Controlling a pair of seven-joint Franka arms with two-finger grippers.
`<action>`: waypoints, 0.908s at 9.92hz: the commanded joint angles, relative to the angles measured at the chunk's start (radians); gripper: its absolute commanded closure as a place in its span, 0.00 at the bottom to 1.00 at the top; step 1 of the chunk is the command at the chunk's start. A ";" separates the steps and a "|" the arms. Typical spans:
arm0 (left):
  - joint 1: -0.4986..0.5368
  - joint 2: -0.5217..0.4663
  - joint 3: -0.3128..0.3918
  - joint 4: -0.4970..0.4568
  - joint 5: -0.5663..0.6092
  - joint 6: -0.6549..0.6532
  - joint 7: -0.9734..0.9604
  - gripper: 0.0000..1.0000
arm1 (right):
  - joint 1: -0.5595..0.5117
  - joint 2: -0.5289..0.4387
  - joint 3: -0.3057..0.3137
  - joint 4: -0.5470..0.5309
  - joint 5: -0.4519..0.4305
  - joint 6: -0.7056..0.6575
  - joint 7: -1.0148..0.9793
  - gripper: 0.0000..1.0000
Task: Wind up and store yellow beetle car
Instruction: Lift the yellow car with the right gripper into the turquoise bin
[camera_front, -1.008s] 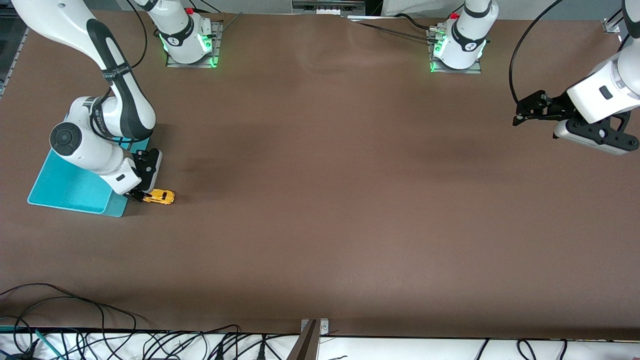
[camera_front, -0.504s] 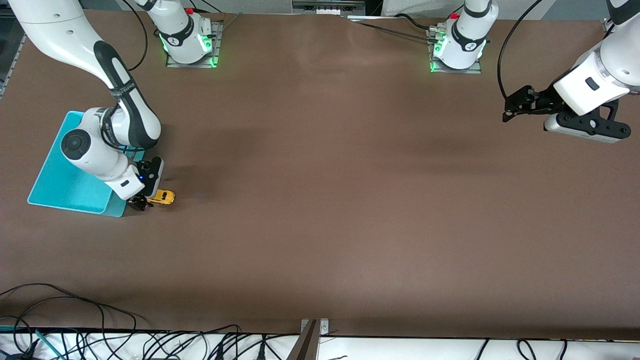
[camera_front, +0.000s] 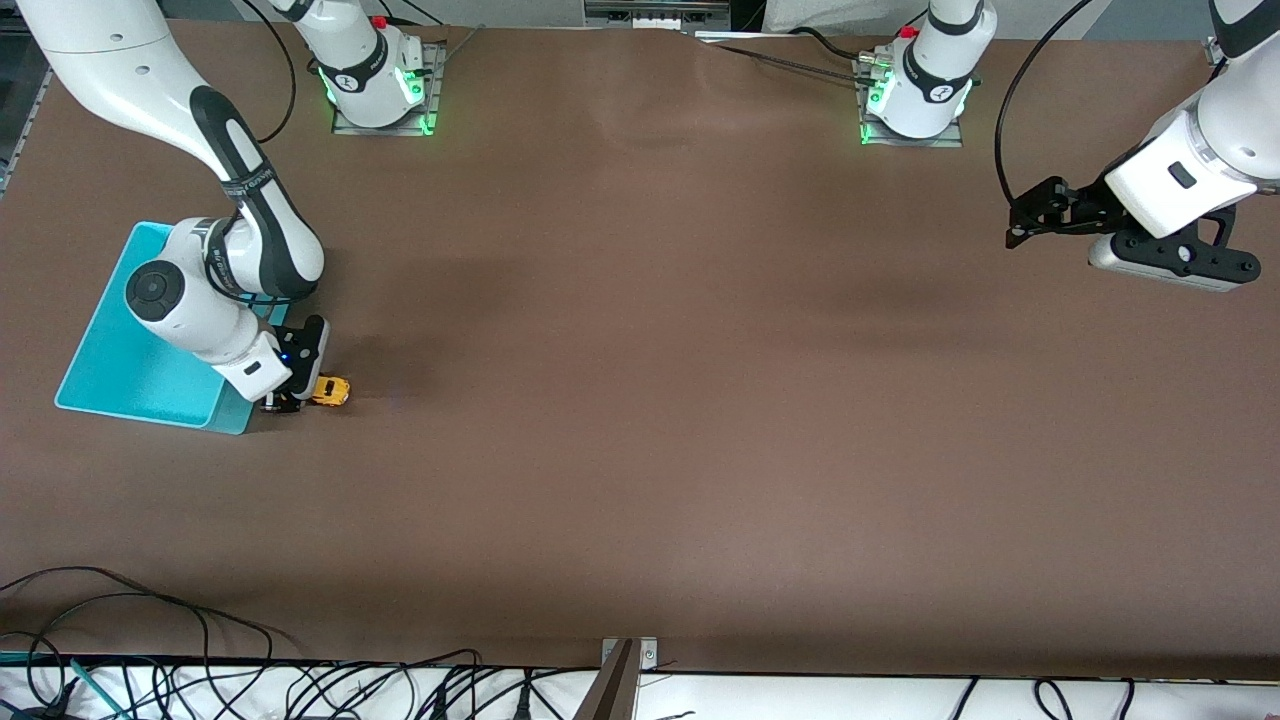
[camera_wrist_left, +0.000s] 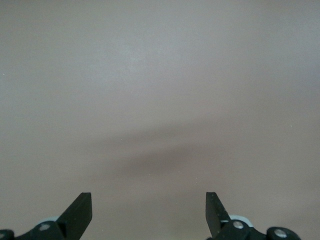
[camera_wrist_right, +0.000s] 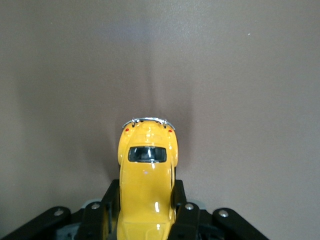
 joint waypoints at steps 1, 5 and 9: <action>0.002 0.015 0.004 0.032 0.024 -0.018 -0.013 0.00 | -0.006 -0.096 0.008 0.014 0.003 -0.043 -0.006 1.00; 0.004 0.015 0.004 0.032 0.024 -0.018 -0.013 0.00 | -0.007 -0.265 -0.025 0.115 0.004 -0.377 0.005 1.00; 0.002 0.015 0.004 0.032 0.024 -0.018 -0.013 0.00 | -0.007 -0.284 -0.200 0.065 -0.009 -0.448 -0.049 1.00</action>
